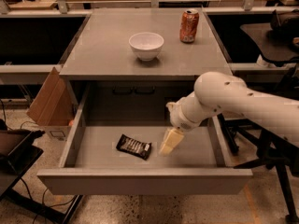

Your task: Pick rxbar chocolate from top drawer and place on counter

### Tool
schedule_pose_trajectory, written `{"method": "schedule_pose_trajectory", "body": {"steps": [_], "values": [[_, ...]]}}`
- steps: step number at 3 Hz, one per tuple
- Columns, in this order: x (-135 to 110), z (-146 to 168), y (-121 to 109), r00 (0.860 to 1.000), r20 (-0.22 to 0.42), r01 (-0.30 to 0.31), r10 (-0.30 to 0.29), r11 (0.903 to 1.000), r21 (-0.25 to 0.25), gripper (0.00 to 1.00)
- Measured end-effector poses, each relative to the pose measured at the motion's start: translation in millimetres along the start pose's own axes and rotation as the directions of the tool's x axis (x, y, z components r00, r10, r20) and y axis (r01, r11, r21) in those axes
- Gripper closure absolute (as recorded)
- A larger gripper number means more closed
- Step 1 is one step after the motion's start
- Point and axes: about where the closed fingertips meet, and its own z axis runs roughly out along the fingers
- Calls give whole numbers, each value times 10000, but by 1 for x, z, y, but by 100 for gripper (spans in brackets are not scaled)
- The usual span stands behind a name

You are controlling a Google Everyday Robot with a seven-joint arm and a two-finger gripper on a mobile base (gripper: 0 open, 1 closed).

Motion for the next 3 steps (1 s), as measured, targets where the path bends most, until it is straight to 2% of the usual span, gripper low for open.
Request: {"method": "schedule_pose_trajectory", "body": {"steps": [1,2,3], "values": [[-5,45,7,9973,-228,-702,698,9973,-209,0],[-9,102,12,9907,-442,-1303,1286,9907,-382,0],[-15,131,13,9865,-531,-1571,1547,9866,-444,0]]}}
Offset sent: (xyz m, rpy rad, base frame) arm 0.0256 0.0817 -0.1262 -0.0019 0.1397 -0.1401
